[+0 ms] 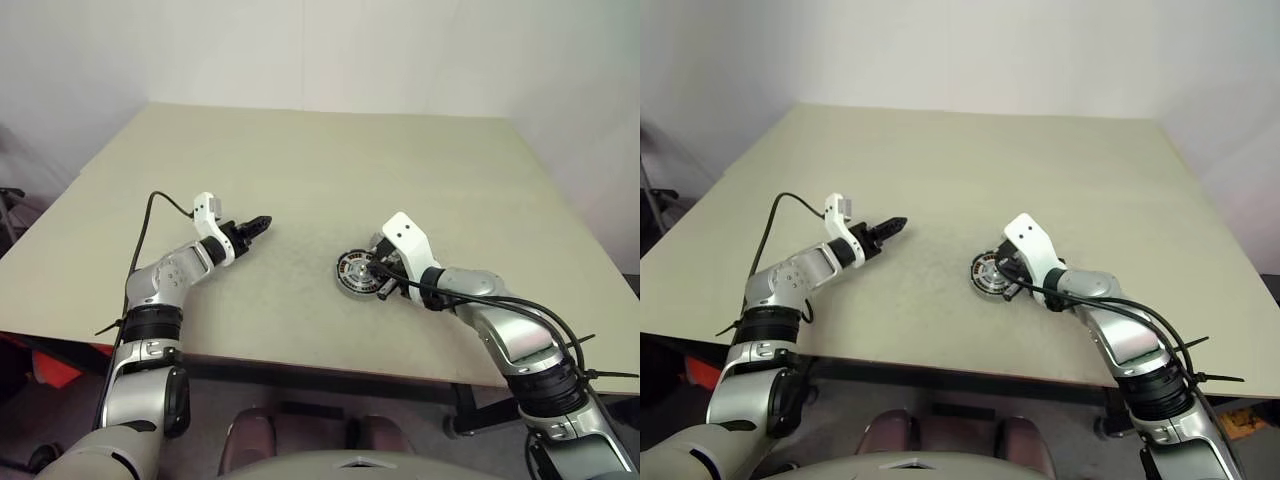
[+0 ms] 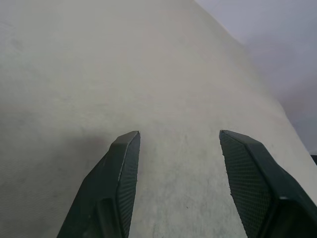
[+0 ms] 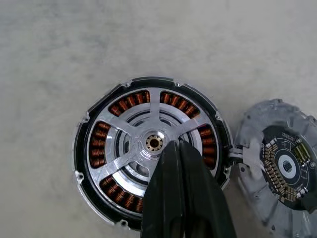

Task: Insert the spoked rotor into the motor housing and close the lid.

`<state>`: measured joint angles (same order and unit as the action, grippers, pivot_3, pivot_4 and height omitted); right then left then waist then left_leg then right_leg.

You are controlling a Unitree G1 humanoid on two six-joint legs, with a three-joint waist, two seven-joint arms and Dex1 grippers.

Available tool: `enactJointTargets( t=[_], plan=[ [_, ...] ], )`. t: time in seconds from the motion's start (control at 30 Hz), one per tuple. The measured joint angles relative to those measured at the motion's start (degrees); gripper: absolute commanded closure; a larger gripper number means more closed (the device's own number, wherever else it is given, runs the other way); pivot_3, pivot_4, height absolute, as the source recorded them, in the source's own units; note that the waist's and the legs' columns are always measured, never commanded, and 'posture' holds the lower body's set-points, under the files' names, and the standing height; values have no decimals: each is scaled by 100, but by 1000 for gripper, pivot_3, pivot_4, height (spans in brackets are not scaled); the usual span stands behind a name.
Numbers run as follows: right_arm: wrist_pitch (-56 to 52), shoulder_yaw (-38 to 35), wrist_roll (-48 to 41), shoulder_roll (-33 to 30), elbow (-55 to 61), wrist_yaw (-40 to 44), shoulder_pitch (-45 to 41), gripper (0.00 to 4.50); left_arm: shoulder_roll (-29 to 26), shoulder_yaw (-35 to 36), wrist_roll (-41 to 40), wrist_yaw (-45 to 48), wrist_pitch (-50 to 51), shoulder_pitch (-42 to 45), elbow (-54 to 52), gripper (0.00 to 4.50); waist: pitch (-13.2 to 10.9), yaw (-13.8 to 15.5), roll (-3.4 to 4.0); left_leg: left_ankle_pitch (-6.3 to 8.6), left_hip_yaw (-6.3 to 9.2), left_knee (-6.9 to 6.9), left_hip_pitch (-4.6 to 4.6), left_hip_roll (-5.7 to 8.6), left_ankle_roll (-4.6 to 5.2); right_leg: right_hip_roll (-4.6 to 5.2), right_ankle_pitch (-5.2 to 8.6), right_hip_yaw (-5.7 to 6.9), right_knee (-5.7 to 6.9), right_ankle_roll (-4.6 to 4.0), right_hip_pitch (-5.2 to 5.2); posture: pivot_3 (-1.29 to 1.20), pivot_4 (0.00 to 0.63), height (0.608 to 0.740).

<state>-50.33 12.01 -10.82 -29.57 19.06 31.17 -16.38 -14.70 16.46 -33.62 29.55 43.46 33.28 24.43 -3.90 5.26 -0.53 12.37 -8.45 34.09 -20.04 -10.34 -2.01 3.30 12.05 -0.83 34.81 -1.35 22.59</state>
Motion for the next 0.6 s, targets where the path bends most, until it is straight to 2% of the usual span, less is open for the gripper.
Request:
enactJointTargets(
  t=[0.17,0.4,0.5,0.6],
  plan=[
    [28,-5,34,-15,-36,31,-43,4500,-2,1,5,-3,-2,5,5,1786,0,7,0,-2,0,0,0,0,-4,1,0,0,0,0,-1,0,0,740],
    [247,-40,56,-413,126,303,-289,4500,4,-4,25,3,-61,14,46,1786,-1,24,1,0,0,-1,-19,0,1,0,0,3,-2,-1,13,0,0,740],
    [1215,93,462,-1174,222,662,-316,4500,16,-22,35,18,-75,24,61,1786,-1,41,1,3,0,1,-19,0,4,2,0,5,-6,0,8,0,0,740],
    [2236,383,918,-2083,-67,1379,-348,4500,15,-33,66,24,-118,24,59,1786,-2,44,0,4,0,6,-15,-1,7,4,1,6,-6,1,2,0,0,740]
  ],
)
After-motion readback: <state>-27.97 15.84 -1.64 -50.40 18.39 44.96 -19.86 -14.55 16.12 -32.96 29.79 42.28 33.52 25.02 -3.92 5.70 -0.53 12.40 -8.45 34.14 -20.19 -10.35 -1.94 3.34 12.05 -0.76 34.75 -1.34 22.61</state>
